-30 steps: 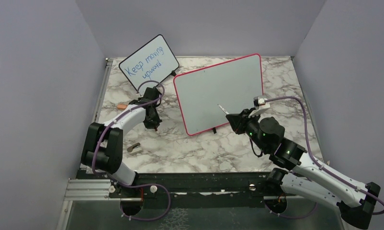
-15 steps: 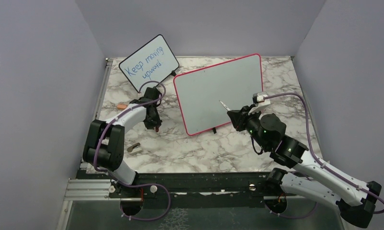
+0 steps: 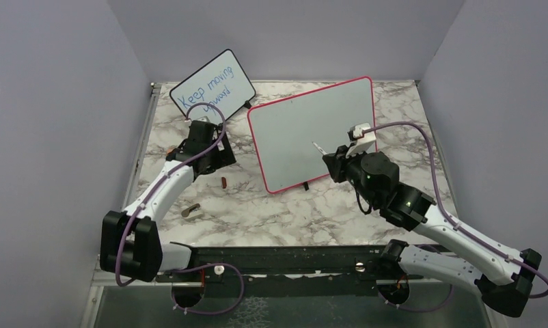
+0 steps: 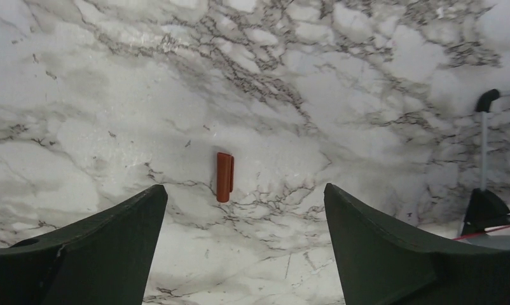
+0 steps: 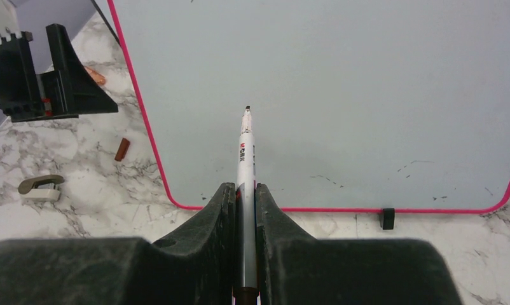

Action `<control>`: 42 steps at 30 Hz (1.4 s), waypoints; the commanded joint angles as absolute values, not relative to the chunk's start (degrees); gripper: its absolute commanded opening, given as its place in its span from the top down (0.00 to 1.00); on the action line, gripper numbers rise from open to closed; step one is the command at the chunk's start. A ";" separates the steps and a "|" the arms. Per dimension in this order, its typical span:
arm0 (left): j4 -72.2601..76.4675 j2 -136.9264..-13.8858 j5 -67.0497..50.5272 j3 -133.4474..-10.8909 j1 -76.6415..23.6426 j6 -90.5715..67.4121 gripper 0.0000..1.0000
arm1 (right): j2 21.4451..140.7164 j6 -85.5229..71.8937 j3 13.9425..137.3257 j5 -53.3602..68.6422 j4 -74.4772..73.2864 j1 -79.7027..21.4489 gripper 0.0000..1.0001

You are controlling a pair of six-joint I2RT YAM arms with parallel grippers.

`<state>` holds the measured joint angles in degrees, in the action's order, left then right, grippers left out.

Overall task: Write a sentence on the whiteboard
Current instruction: Place the pen cap at the center of the board, then write a sentence on the whiteboard.

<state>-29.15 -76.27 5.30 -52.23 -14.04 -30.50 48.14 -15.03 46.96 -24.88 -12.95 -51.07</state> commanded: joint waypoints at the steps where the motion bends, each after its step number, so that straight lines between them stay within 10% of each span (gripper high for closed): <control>1: -21.38 -70.29 0.38 -51.34 -13.30 -26.94 0.01 | 49.61 -12.92 51.80 -26.03 -16.32 -51.50 0.99; 25: 5.09 -75.10 -41.78 -62.70 -5.55 -21.39 0.06 | 56.08 -8.59 59.73 -23.72 -15.61 -51.50 0.99; 42: 16.51 -92.96 -61.36 -69.73 -5.64 -25.50 0.39 | 59.71 -5.82 56.47 -18.13 -8.95 -51.50 0.99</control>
